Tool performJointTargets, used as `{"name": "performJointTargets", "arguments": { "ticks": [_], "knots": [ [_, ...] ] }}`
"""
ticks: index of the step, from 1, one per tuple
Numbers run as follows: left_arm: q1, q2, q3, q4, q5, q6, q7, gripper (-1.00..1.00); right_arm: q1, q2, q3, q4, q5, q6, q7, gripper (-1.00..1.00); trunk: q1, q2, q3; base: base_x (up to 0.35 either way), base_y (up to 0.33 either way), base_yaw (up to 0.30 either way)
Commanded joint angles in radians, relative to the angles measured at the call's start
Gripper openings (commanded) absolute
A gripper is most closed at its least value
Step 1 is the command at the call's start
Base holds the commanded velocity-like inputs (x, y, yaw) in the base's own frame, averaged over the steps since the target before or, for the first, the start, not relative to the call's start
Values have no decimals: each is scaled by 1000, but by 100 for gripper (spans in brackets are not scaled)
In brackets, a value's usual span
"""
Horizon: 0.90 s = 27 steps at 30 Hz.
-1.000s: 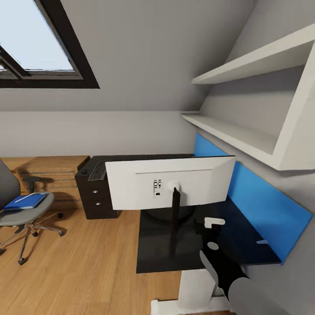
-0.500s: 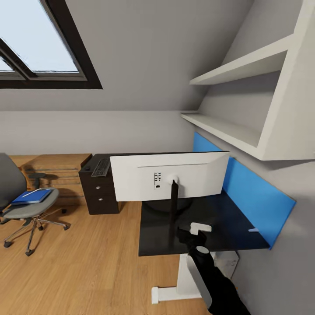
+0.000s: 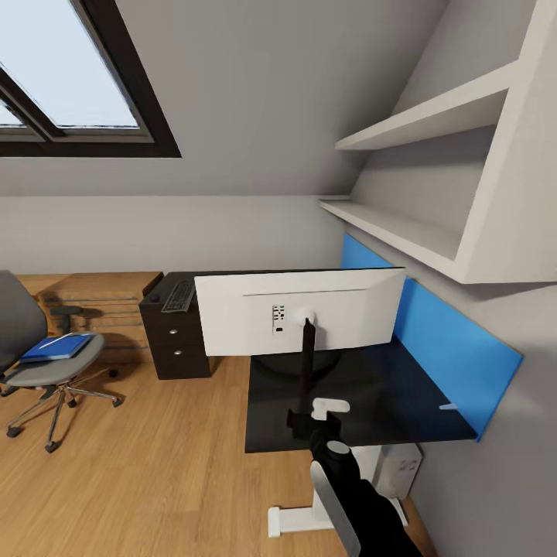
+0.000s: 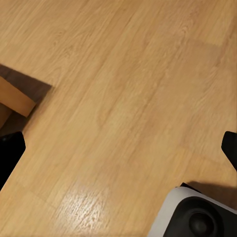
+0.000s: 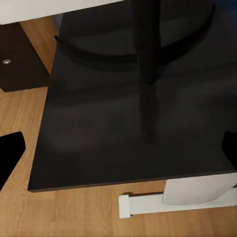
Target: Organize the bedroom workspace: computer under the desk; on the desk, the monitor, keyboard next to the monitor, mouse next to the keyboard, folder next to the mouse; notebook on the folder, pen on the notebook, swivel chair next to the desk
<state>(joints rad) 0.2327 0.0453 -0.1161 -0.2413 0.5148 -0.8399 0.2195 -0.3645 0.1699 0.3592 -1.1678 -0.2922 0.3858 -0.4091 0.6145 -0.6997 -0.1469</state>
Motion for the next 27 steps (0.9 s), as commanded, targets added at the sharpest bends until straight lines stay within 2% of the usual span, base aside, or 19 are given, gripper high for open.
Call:
{"name": "performJointTargets", "arguments": {
  "ticks": [1, 3, 4, 14, 20, 27],
  "knots": [
    [1, 1, -9, -3, 1, -1, 8, 100, -1, -1, 4, -6, -13, 3, -8, 100, 0, -1, -1, 0, 25, 0],
    [1, 1, -9, -3, 0, -1, 7, 100, -1, -1, 5, -8, -19, 3, -7, 100, 0, -1, -1, -12, 67, 0],
    [1, 1, -10, -3, -2, -1, 4, 100, -1, -1, 7, -14, -62, 2, -6, 100, 0, -1, -1, -130, 272, 13],
    [1, 1, -10, -3, -2, 2, 4, 100, -1, -1, 6, -12, -68, -4, -7, 100, 0, -1, 6, -22, 309, 196],
    [1, 1, -10, -7, -4, 51, 4, 100, -1, -2, 7, -12, -68, -4, -7, 100, 0, -1, 12, 170, 295, 220],
    [1, 1, -10, -9, -4, 67, 5, 100, -1, -4, 7, -13, -67, -4, -7, 100, 0, -1, 20, 221, 200, 170]
  ]
}}
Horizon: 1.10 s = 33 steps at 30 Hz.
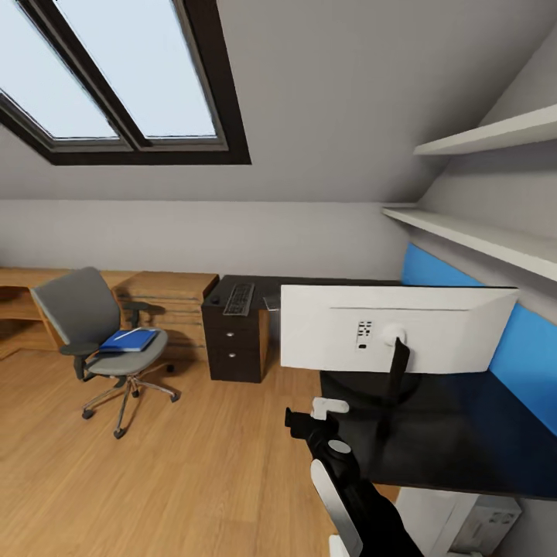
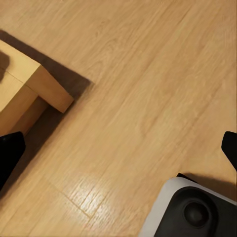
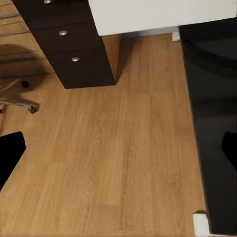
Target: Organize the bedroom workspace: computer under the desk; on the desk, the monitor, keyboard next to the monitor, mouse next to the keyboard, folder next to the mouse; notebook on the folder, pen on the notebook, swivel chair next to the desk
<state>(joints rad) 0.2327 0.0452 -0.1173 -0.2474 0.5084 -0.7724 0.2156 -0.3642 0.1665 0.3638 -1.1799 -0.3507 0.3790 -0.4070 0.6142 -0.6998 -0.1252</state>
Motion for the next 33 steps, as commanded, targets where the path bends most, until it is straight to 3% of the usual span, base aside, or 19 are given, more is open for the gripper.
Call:
{"name": "performJointTargets", "arguments": {
  "ticks": [1, 16, 17, 23, 26, 30, 33],
  "knots": [
    [0, 1, -9, -3, 2, -2, 9, 100, -1, -1, 2, -3, -8, 3, -9, 100, 1, -1, -1, 52, 39, 40],
    [0, 1, -9, -21, 5, 4, 13, 100, -1, -2, 7, -8, -4, 2, -6, 100, -53, 97, 44, 7, 5, 5],
    [0, 1, -9, -21, 5, 8, 10, 100, -1, -5, 7, -70, -3, 3, -9, 100, -57, 104, 47, 0, 0, 0],
    [0, 0, -9, -21, 3, 10, 10, 100, -15, 0, 8, -172, 17, 24, -22, 100, -80, 146, 66, 0, 0, 0],
    [0, 0, -9, -21, 2, 10, 9, 100, -82, 2, 7, -201, 23, 75, -49, 100, -91, 167, 75, 0, 0, 0],
    [0, -1, -9, -27, 1, 7, 9, 100, -246, 8, 5, -176, 22, 158, -100, 100, -107, 195, 88, 0, 0, 0],
    [0, 0, -9, -39, 2, 6, 9, 100, -446, 8, 2, -53, 7, 200, -148, 100, -118, 216, 97, 0, 0, 0]
  ]
}}
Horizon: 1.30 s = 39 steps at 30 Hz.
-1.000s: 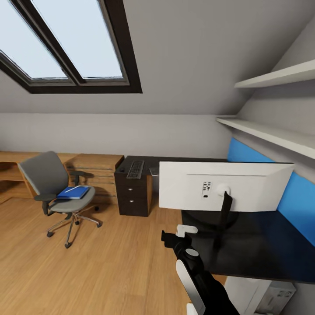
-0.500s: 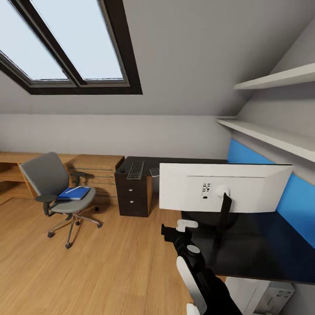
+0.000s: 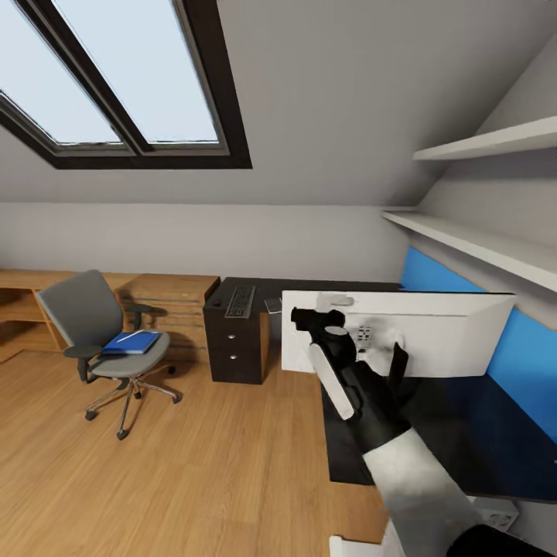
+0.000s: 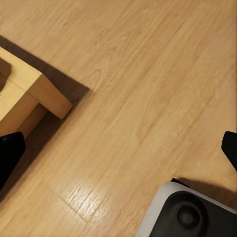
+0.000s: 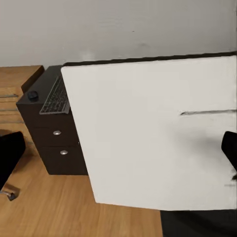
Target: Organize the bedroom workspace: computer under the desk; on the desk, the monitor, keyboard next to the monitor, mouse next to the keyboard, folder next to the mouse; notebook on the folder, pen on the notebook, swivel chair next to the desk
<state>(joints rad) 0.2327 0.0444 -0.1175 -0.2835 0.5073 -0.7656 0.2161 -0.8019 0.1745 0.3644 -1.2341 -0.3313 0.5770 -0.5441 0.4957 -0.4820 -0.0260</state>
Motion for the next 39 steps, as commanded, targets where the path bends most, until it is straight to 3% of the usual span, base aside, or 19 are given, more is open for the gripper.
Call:
{"name": "performJointTargets", "arguments": {
  "ticks": [1, 3, 6, 14, 20, 28, 31, 39],
  "knots": [
    [0, 1, -8, -4, 3, -1, 9, 100, -48, 0, 1, 29, -19, 6, -19, 100, -3, 5, 1, 0, 0, 0],
    [0, 1, -8, -7, 4, -1, 10, 100, -164, 0, 1, 116, -48, 15, -43, 100, -11, 19, 7, 0, 0, 0],
    [0, 1, -8, -8, 5, -1, 10, 100, -289, 0, 0, 222, -100, 18, -64, 100, -15, 26, 10, 0, 0, 0],
    [0, 0, -8, -9, 4, -5, 9, 100, -454, 0, -1, 319, -152, 24, -112, 100, -15, 26, 10, 0, 0, 0],
    [0, -1, -12, -9, 2, -7, 8, 100, -575, 0, -3, 334, -164, 31, -230, 100, -15, 26, 10, 14, 7, 0],
    [0, -2, -13, -9, 1, -7, 6, 100, -585, 0, -1, 411, -179, 22, -248, 100, -15, 26, 10, 236, 153, 0],
    [0, -4, -15, -9, 1, -6, 6, 100, -565, 0, 1, 415, -213, 20, -249, 100, -15, 26, 10, 272, 227, 0],
    [0, -3, -16, -9, 0, -5, 6, 100, -529, 0, -1, 420, -213, 21, -248, 100, -15, 26, 10, 271, 231, 0]
  ]
}}
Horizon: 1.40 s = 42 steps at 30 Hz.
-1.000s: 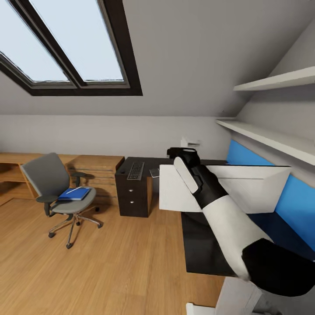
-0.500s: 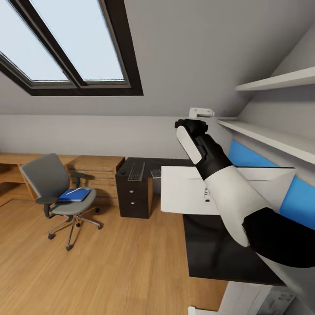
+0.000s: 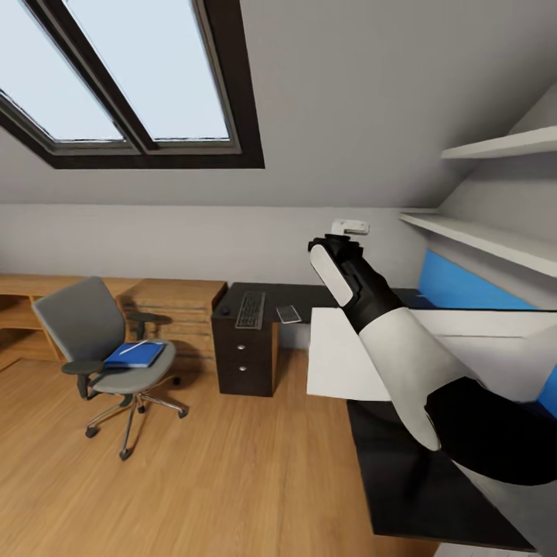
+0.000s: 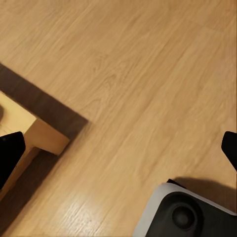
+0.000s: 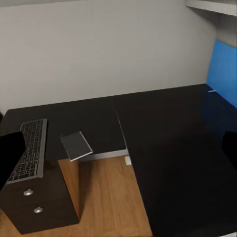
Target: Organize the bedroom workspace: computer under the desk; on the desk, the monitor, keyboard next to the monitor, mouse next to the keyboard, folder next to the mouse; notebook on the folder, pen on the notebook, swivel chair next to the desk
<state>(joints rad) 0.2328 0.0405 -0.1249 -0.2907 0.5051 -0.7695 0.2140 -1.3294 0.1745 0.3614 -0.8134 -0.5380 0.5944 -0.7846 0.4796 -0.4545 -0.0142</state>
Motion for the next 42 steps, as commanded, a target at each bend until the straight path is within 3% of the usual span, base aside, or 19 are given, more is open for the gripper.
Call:
{"name": "performJointTargets", "arguments": {
  "ticks": [1, 11, 12, 15, 16, 18, 20, 27, 42],
  "knots": [
    [0, 1, -9, -2, 3, -1, 8, 100, 3, 0, 3, 0, -6, 4, -8, 100, 1, -2, -1, 271, 231, 0],
    [0, 2, -9, -2, 3, -1, 8, 100, 28, 0, 6, -3, -8, 23, -10, 100, 1, -2, -1, 271, 231, 0],
    [0, 3, -9, -2, 4, 2, 8, 100, 28, 0, 1, 11, -10, 101, -7, 100, 1, -2, -1, 265, 172, 0],
    [0, 3, -9, -2, 4, 3, 9, 100, 28, 0, -10, 44, -19, 162, -6, 100, 1, -2, -1, 174, 89, 0],
    [0, 3, -7, -1, 6, 4, 10, 100, -9, 0, -28, 242, -105, 190, -2, 100, 1, -2, -1, 16, 8, 0],
    [0, 3, -7, -1, 6, 4, 10, 100, -60, -17, -29, 324, -157, 194, -1, 100, 1, -2, -1, 8, 4, 0],
    [0, 2, -7, -1, 6, 4, 10, 100, -88, -47, -30, 391, -183, 196, 0, 100, 1, -2, -1, 2, 1, 0],
    [0, 2, -7, -1, 6, 4, 10, 100, -129, -71, -30, 509, -191, 204, 26, 100, 1, -2, -1, 0, 0, 0],
    [0, 3, -7, 1, 9, 4, 10, 100, -145, -73, -33, 645, -195, 225, 68, 100, 1, -2, -1, 0, 0, 0]
  ]
}}
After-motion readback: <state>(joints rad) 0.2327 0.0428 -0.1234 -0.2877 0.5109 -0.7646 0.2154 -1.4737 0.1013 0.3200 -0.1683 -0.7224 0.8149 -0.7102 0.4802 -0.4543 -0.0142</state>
